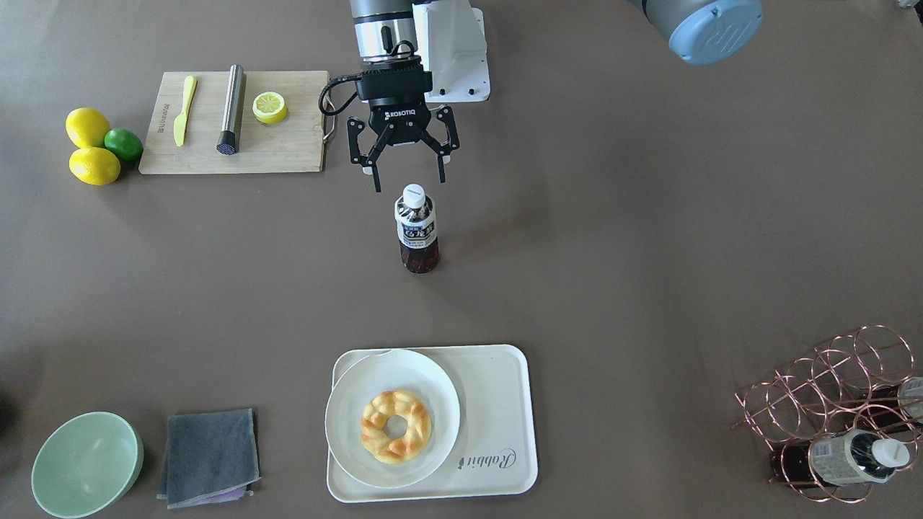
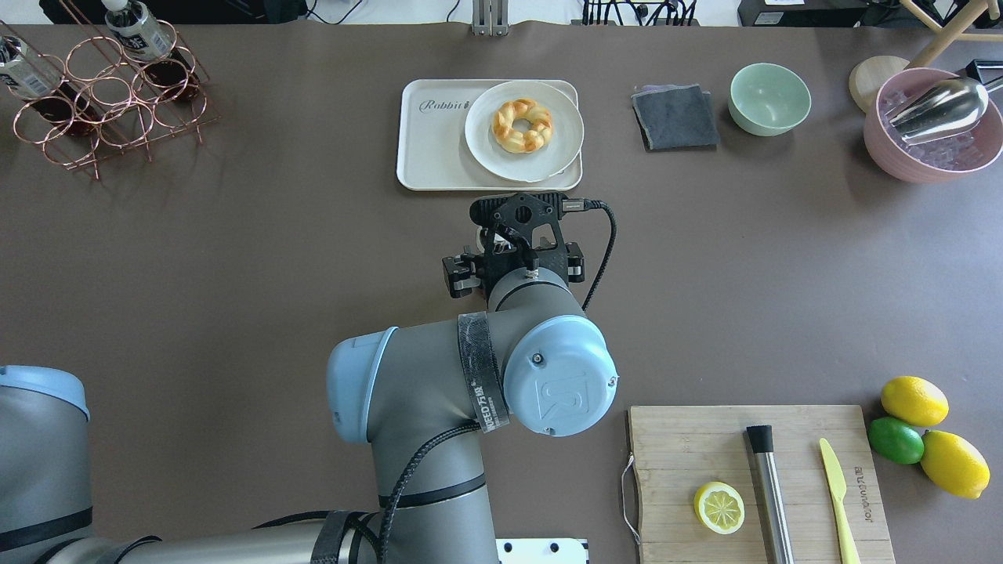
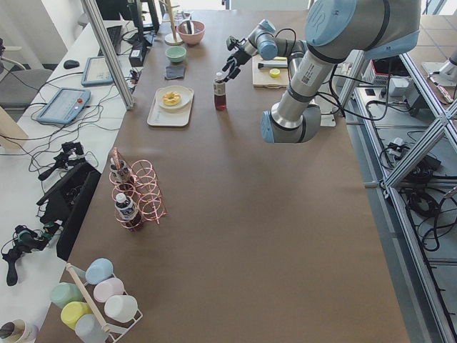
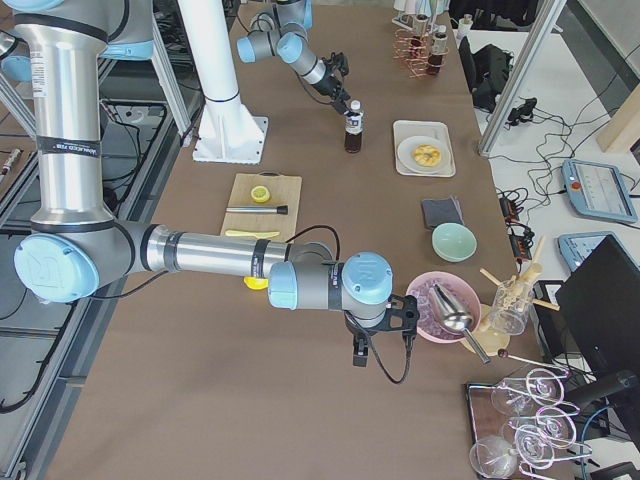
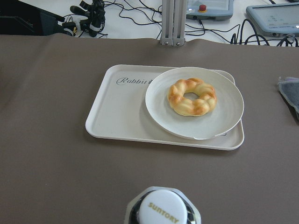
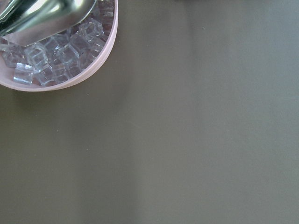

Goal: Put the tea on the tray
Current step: 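Lower the tea bottle onto the table in front of the tray, then open the left gripper and withdraw it while the right arm reaches in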

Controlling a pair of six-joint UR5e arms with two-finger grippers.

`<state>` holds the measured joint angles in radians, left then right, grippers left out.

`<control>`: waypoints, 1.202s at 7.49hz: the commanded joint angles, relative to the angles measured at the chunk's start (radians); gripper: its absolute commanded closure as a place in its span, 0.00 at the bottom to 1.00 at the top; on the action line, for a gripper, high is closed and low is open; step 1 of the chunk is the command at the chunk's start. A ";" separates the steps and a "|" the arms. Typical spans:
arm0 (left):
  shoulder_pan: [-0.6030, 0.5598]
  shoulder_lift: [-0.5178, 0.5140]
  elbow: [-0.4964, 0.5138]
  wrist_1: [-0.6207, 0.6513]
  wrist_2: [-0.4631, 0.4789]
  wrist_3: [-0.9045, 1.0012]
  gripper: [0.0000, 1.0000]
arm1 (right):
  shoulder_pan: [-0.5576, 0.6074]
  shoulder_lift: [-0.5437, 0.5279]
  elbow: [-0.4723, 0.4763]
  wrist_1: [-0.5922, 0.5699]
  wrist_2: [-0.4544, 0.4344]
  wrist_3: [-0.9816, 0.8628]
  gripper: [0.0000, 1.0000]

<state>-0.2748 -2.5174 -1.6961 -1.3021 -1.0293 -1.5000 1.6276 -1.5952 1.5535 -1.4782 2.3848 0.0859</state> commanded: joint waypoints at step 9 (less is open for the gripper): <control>-0.370 0.098 -0.221 0.007 -0.441 0.393 0.03 | -0.081 0.049 0.126 0.021 0.045 0.185 0.00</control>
<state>-0.5379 -2.4866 -1.8709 -1.2948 -1.3597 -1.1987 1.6132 -1.5751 1.6008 -1.4571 2.4215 0.1526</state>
